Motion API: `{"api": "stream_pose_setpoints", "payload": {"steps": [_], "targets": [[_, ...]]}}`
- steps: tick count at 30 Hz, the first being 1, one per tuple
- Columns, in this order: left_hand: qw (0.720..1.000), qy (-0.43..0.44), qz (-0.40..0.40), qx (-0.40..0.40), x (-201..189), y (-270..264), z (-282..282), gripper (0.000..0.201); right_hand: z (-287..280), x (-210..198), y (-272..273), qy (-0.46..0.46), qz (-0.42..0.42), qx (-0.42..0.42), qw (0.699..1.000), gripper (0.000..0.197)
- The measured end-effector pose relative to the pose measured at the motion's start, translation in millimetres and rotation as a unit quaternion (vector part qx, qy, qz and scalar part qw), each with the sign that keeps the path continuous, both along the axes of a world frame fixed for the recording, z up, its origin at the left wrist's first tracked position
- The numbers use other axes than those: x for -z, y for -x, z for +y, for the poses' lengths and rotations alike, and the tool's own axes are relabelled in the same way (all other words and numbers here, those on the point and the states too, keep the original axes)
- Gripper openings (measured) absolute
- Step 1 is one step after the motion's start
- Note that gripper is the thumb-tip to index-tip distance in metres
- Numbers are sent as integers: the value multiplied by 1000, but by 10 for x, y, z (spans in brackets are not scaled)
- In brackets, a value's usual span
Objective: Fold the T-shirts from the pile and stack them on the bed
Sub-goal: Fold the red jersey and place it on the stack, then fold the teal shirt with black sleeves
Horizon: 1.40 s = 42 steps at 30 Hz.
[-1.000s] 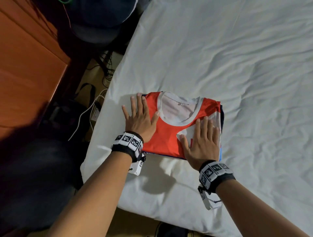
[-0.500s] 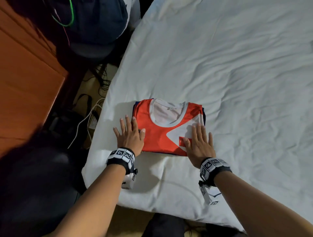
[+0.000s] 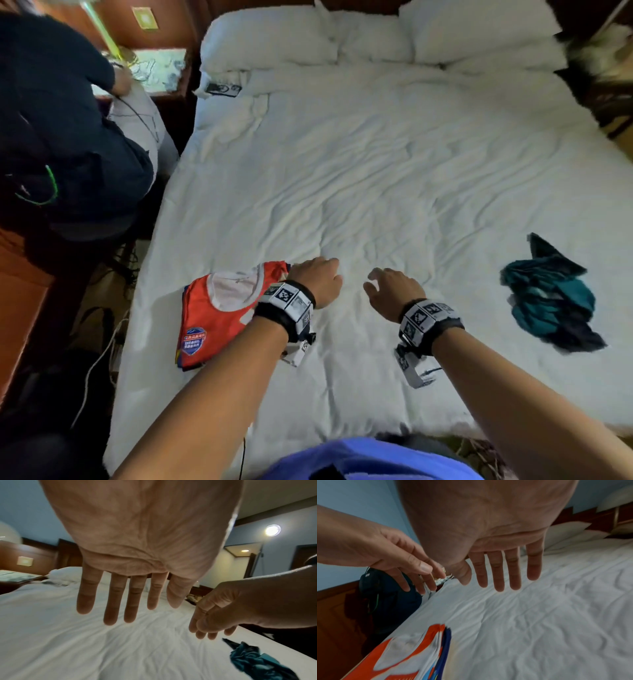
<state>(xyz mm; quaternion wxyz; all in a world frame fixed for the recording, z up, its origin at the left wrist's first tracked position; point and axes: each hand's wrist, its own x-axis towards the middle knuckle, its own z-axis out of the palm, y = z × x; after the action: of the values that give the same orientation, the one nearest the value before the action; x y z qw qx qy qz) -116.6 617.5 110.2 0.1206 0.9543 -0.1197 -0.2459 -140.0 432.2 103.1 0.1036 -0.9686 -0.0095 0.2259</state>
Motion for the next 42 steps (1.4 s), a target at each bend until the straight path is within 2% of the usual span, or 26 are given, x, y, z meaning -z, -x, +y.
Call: {"api": "stream_pose_setpoints", "payload": {"steps": [5, 10, 13, 16, 22, 29, 35, 39, 42], "targets": [[996, -40, 19, 76, -379, -264, -1059, 49, -1019, -368, -92, 21, -15, 38, 999, 38], [995, 1, 55, 83, -511, -455, -2242, 50, -2180, -378, -180, 33, 3, 70, 997, 36], [993, 18, 86, 78, -418, -548, -2951, 50, -2903, -277, -202, 30, 22, 83, 996, 35], [989, -3, 117, 95, -264, -641, -3633, 51, -3571, -106, -209, 36, 48, 88, 994, 34], [981, 2, 160, 106, 219, -849, -4775, 53, -4597, 446, -232, 51, 95, 85, 991, 24], [976, -15, 176, 128, 953, -876, -5625, 43, -5451, 1207, -293, 29, 111, 148, 982, 23], [981, -8, 154, 116, 1460, -916, -6037, 36, -5823, 1811, -352, 11, 84, 235, 968, 46], [986, 13, 119, 118, 1583, -990, -6198, 41, -5902, 2008, -427, 9, 60, 206, 977, 19], [980, 6, 121, 155, 1563, -1065, -6202, 61, -5815, 1929, -473, -40, -27, 158, 986, 12]]}}
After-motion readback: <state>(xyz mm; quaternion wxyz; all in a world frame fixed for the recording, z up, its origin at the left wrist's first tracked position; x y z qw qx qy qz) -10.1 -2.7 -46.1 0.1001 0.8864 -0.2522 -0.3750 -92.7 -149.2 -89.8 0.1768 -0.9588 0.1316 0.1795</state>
